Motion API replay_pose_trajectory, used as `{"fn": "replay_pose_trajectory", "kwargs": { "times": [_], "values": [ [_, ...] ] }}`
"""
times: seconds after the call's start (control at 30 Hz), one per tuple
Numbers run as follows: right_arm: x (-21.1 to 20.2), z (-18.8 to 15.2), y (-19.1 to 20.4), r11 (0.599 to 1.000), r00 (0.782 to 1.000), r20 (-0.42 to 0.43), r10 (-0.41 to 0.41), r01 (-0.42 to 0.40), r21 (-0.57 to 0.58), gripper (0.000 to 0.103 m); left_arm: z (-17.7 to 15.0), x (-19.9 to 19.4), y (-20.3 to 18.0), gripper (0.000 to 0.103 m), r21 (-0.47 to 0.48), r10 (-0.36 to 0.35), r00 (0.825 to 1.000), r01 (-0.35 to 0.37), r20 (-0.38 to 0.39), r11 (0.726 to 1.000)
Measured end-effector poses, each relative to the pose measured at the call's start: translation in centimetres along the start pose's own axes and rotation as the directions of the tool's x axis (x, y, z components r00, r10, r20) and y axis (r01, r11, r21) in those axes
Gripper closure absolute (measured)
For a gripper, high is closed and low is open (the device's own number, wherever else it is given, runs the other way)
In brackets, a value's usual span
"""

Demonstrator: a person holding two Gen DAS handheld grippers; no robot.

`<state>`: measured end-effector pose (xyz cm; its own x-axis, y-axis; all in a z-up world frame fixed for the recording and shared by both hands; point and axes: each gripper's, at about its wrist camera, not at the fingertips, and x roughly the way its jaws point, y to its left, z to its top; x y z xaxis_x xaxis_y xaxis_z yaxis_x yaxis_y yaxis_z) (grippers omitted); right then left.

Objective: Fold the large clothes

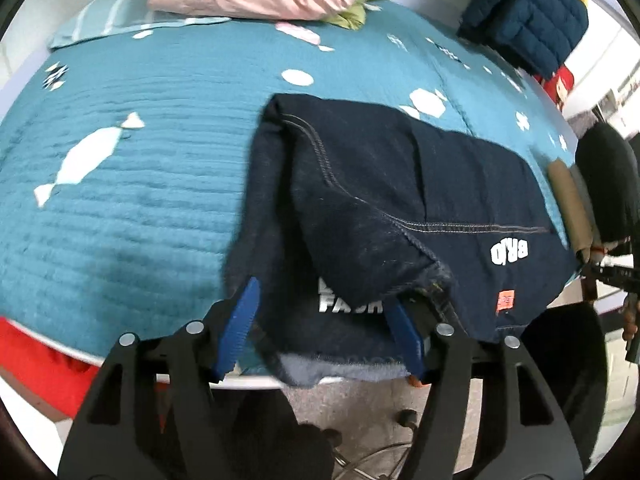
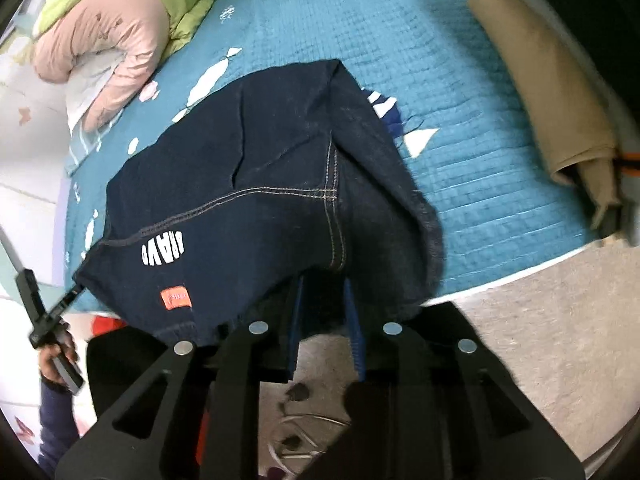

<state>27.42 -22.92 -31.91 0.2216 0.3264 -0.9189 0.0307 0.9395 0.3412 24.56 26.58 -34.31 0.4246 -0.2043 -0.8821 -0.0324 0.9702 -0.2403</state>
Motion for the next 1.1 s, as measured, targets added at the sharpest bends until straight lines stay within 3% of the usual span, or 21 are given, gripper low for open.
{"fn": "replay_pose_trajectory", "kwargs": {
  "times": [0.1,0.23,0.3,0.33,0.4,0.47,0.5,0.57,0.6,0.67,0.77,0.83,0.9,1.0,1.1],
  "values": [
    [-2.0,0.0,0.6,0.999,0.999,0.043,0.014,-0.012,-0.046,0.082,0.3,-3.0,0.3,0.038,-0.047,-0.018,0.998,0.021,0.052,0.999],
    [-2.2,1.5,2.6,0.996,0.994,0.086,0.069,-0.063,-0.069,0.082,1.7,-5.6,-2.7,0.03,0.015,-0.031,0.983,0.029,0.183,0.999],
    [-0.3,2.7,3.7,0.993,0.991,0.079,0.109,-0.104,-0.061,0.085,2.8,-5.0,-4.6,0.026,0.007,-0.115,0.973,0.116,0.2,0.993],
    [0.7,3.1,4.1,0.992,0.99,0.076,0.119,-0.115,-0.053,0.085,3.3,-4.0,-5.4,0.026,-0.009,-0.147,0.973,0.151,0.18,0.988],
    [3.7,4.0,4.3,0.994,0.994,0.034,0.107,-0.107,-0.016,0.085,3.7,-1.2,-6.4,0.026,-0.038,-0.136,0.985,0.141,0.109,0.989],
    [6.2,4.0,3.6,0.999,0.999,-0.022,0.029,-0.028,0.031,0.09,3.4,3.3,-6.6,0.026,-0.064,-0.058,0.998,0.056,-0.028,0.996],
    [7.7,3.7,2.7,0.998,0.997,-0.071,-0.026,0.03,0.055,0.094,2.7,5.6,-6.1,0.028,-0.079,0.012,0.994,-0.021,-0.106,0.997],
    [9.9,2.7,0.8,0.992,0.989,-0.131,-0.062,0.075,0.104,0.103,1.6,7.8,-4.9,0.028,-0.136,0.037,0.986,-0.059,-0.163,0.989],
    [10.3,2.3,0.0,0.992,0.991,-0.123,-0.047,0.061,0.113,0.103,1.1,8.3,-4.4,0.028,-0.154,0.037,0.986,-0.063,-0.161,0.986],
    [10.4,2.2,-0.6,0.991,0.994,-0.107,-0.013,0.026,0.128,0.103,0.7,8.5,-4.1,0.028,-0.141,0.027,0.991,-0.046,-0.133,0.989],
    [10.5,2.7,-0.1,0.993,0.991,-0.129,-0.044,0.058,0.105,0.103,1.1,8.1,-3.9,0.028,-0.151,-0.001,0.992,-0.018,-0.125,0.988],
    [9.7,3.1,0.7,0.992,0.988,-0.136,-0.075,0.088,0.092,0.098,1.8,6.4,-3.2,0.028,-0.194,-0.063,0.996,0.049,-0.069,0.98],
    [8.1,3.5,2.8,0.996,0.993,-0.088,-0.078,0.081,0.033,0.096,2.2,4.4,-2.4,0.027,-0.195,-0.07,0.998,0.068,-0.001,0.979],
    [6.3,5.2,7.1,0.999,1.0,-0.015,0.015,-0.016,-0.032,0.096,3.1,2.2,-0.2,0.024,-0.247,-0.057,0.996,0.073,0.072,0.966],
    [6.9,7.3,11.1,0.992,0.996,0.007,0.09,-0.089,-0.087,0.097,3.5,2.3,2.7,0.024,-0.352,-0.055,0.996,0.077,0.074,0.933]
  ]
}}
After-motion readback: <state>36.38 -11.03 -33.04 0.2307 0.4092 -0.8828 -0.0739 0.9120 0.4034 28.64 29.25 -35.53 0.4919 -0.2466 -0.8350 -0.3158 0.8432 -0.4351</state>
